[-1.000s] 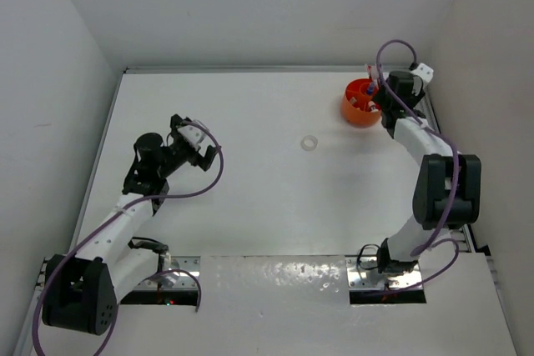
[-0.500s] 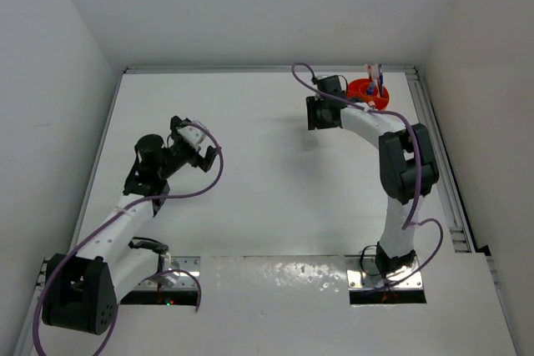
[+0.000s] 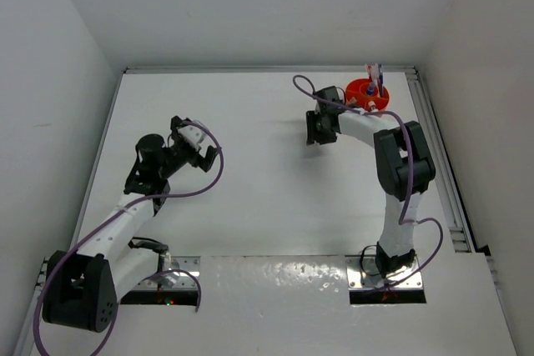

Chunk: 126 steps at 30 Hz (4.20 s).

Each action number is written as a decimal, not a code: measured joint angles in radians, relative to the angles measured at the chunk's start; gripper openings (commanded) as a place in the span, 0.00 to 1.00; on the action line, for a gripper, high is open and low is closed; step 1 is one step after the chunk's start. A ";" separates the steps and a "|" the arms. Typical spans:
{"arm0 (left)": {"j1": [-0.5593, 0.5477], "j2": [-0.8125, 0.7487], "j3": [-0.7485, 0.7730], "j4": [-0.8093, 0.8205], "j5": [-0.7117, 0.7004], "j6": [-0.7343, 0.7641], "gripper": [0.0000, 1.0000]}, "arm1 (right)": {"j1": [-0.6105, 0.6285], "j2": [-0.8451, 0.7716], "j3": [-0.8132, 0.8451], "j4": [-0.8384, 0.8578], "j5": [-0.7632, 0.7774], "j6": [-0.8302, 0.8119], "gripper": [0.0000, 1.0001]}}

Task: Sort the stationery into containers
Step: Pick up the stationery from the center of the board, then place the stationery in the storage box.

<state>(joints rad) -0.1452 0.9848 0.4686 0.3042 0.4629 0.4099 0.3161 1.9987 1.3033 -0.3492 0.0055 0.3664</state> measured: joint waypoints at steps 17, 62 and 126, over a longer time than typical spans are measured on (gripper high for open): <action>0.000 0.001 0.000 0.007 -0.008 -0.008 0.89 | -0.048 0.020 0.014 0.057 0.010 0.056 0.41; 0.000 0.001 -0.011 0.006 -0.011 -0.023 0.89 | -0.124 0.072 0.071 0.053 0.123 0.116 0.33; -0.003 0.058 -0.026 0.070 -0.031 -0.048 0.89 | -0.153 0.114 0.325 0.502 0.462 -0.869 0.00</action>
<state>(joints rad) -0.1486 1.0424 0.4431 0.3744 0.4324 0.3614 0.1631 2.1124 1.6279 0.1528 0.4675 -0.5026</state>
